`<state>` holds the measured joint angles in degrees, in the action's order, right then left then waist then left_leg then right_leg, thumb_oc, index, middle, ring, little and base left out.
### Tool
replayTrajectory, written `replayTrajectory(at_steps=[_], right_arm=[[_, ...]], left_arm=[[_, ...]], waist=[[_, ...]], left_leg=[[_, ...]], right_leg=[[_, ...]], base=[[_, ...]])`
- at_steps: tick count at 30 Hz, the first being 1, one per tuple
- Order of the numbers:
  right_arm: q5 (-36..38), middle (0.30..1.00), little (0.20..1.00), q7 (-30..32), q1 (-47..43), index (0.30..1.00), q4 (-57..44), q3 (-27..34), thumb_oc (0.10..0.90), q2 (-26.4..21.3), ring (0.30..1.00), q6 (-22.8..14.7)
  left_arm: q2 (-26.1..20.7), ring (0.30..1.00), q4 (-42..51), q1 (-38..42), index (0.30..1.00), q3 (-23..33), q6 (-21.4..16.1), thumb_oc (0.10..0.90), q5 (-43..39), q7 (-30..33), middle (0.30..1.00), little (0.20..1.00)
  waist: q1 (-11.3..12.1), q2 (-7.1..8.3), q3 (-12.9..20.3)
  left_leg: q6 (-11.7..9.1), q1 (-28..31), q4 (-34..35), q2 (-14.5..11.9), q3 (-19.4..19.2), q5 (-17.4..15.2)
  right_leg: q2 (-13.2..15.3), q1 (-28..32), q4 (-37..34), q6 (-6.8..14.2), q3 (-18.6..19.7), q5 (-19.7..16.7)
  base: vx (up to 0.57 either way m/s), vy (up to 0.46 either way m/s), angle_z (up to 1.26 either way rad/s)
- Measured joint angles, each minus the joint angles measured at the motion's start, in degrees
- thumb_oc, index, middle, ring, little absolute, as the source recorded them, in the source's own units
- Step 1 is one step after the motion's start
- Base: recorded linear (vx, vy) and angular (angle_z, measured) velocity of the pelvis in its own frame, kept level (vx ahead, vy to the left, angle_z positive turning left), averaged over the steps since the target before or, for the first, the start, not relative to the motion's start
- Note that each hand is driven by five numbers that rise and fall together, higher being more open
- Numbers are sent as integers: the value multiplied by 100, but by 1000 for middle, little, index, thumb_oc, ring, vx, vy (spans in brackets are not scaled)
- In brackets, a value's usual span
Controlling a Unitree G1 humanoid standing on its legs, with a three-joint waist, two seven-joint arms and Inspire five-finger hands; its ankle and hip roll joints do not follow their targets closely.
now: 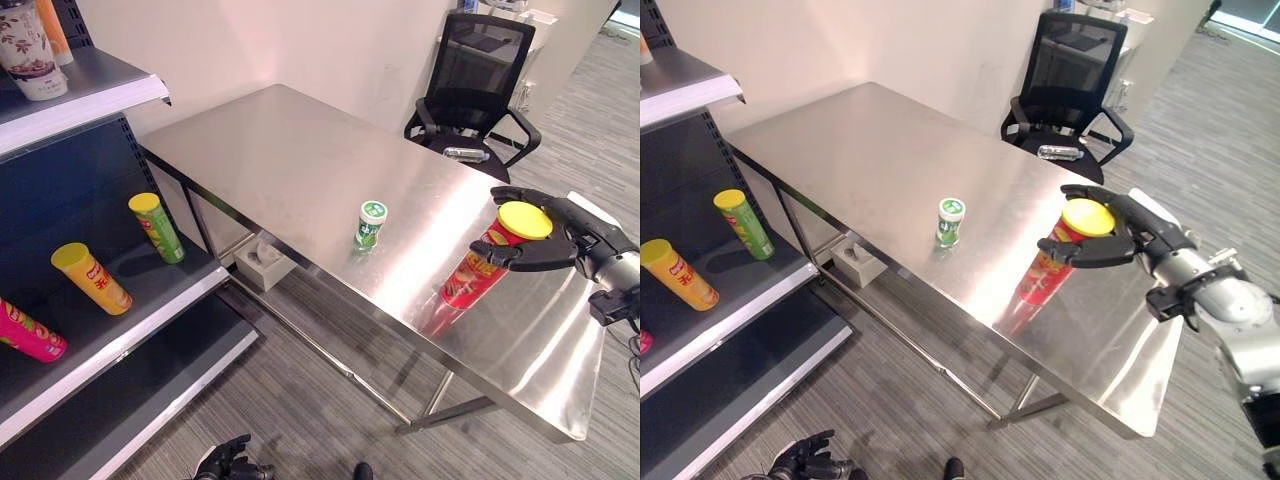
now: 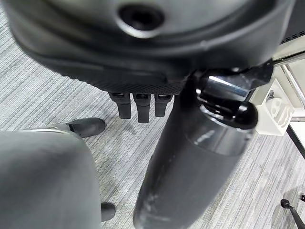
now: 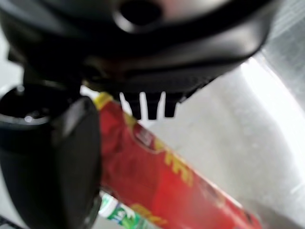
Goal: Put the goods on the table back onto the shelves and tidy them up.
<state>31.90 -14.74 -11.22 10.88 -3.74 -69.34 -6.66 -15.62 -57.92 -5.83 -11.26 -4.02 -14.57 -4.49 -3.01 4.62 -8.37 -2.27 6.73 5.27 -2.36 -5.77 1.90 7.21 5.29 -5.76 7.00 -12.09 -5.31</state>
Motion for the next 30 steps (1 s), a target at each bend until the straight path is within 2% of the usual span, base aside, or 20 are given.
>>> replayTrajectory(at_steps=[1, 17, 20, 22, 25, 28, 29, 30], right_arm=[[-1, 300, 300, 0, -2, 300, 0, 0, 400, 0, 300, 0], [-187, 300, 300, 24, 1, 300, -10, 24, 400, 3, 300, 18], [-207, 300, 300, 163, 3, 300, -61, 192, 400, 69, 300, 21], [-238, 300, 300, 536, -16, 300, -363, 772, 400, 734, 300, 17], [-118, 300, 300, 974, -516, 300, -955, 817, 400, 910, 300, -131], [5, 300, 300, 1164, -1061, 300, -1219, 776, 400, 1227, 300, -264], [112, 300, 300, 1243, -1484, 300, -1425, 709, 400, 1257, 300, -572], [117, 300, 300, 1244, -1660, 300, -1440, 655, 400, 1260, 300, -647]], left_arm=[[0, 900, 0, 2, 900, 0, 0, 800, 0, 0, 900, 900], [-1, 900, 5, 8, 900, 12, 0, 800, 0, 4, 900, 900], [16, 900, 39, -3, 900, 9, 3, 800, -1, 5, 900, 900], [20, 900, 63, -46, 900, 55, 5, 800, -2, 17, 900, 900], [60, 900, 71, -17, 900, 77, 5, 800, -4, 43, 900, 900], [45, 900, 121, -19, 900, 83, 6, 800, -10, 132, 900, 900], [69, 900, 238, -21, 900, 67, 13, 800, -25, 140, 900, 900], [69, 900, 252, -11, 900, 67, 17, 800, -69, 146, 900, 900]], waist=[[7, -1, 0], [54, -32, -20], [80, -140, -97], [65, -223, -147], [149, -394, -148], [267, -379, -157], [429, -350, -161], [527, -326, -159]], left_leg=[[0, 0, 0, 0, 0, 0], [0, -1, 0, 3, 4, 0], [7, 3, 0, 3, 23, 5], [5, 8, 2, -11, 96, 14], [-39, 4, 1, -38, 307, 48], [-89, -19, 0, -90, 440, 81], [-119, -51, -3, -114, 592, 129], [-133, -47, -2, -118, 639, 140]], right_leg=[[1, 0, 0, 0, 0, 0], [4, 2, 0, 4, -7, 7], [7, 18, -1, 4, -18, 9], [-1, 70, -2, -17, -82, 36], [-44, 178, -1, -82, -286, 87], [-102, 229, -1, -118, -399, 112], [-106, 277, 0, -153, -495, 141], [-130, 304, 0, -170, -517, 166]], base=[[0, 0, 0], [0, 0, 0], [13, -45, 3], [15, -67, 16], [-6, -90, 32], [-6, -74, 30], [-49, -180, 49], [-39, -204, 47]])
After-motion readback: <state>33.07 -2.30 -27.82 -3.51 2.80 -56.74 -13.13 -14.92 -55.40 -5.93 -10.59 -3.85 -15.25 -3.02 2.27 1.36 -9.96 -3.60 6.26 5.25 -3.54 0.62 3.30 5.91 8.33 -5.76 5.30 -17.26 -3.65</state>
